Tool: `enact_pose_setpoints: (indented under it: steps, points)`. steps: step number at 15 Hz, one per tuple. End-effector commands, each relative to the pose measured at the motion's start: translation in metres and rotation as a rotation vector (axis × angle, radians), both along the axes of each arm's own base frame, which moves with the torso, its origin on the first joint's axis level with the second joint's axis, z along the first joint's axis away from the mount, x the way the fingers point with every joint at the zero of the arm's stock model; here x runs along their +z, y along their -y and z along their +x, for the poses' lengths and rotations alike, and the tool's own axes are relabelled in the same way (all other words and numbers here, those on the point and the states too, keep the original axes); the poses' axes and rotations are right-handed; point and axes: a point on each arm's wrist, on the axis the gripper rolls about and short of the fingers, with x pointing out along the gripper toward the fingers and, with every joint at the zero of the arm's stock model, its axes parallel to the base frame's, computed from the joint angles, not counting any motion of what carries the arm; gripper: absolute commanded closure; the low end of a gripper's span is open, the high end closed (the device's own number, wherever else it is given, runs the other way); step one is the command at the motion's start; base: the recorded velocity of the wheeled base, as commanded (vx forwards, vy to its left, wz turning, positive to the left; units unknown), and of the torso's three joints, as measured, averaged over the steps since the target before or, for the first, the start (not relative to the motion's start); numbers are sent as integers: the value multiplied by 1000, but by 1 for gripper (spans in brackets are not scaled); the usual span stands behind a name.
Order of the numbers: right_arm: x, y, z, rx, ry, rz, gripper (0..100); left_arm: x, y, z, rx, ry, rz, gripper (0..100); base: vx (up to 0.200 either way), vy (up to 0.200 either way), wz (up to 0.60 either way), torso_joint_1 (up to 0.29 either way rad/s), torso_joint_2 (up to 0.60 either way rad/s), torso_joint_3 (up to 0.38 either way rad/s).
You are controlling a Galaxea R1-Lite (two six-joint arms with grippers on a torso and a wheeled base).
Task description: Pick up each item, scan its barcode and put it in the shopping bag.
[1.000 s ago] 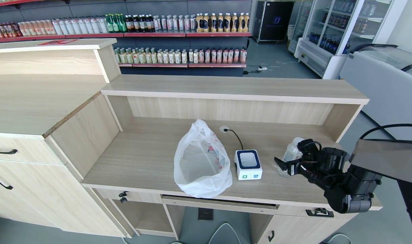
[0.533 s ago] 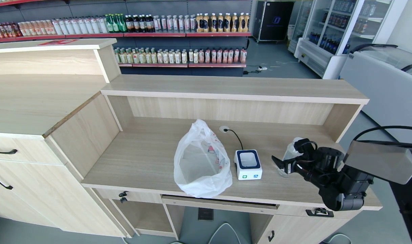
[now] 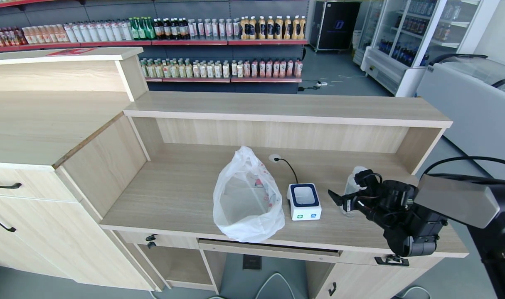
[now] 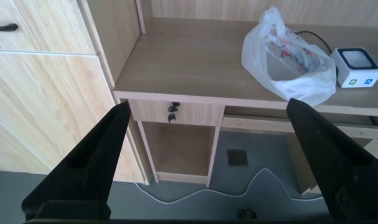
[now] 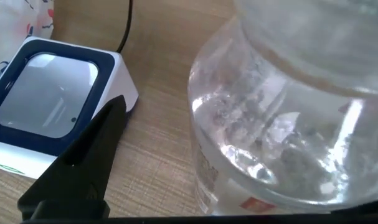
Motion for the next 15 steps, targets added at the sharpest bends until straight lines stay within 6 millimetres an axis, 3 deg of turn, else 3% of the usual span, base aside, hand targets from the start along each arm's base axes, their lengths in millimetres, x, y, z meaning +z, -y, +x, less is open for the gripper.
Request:
enact_pose_setpoints:
  steps: [1, 12, 13, 15]
  points:
    - [0, -2, 2, 4, 9, 1, 100, 0, 0, 0, 0, -1, 0, 0, 0, 0, 0, 0, 0, 0]
    - [17, 14, -3, -38, 27, 4, 100, 0, 0, 0, 0, -1, 0, 0, 0, 0, 0, 0, 0, 0]
    - [25, 15, -6, -37, 32, 15, 100, 0, 0, 0, 0, -1, 0, 0, 0, 0, 0, 0, 0, 0]
    - [74, 16, -22, -50, 26, 134, 100, 0, 0, 0, 0, -1, 0, 0, 0, 0, 0, 0, 0, 0]
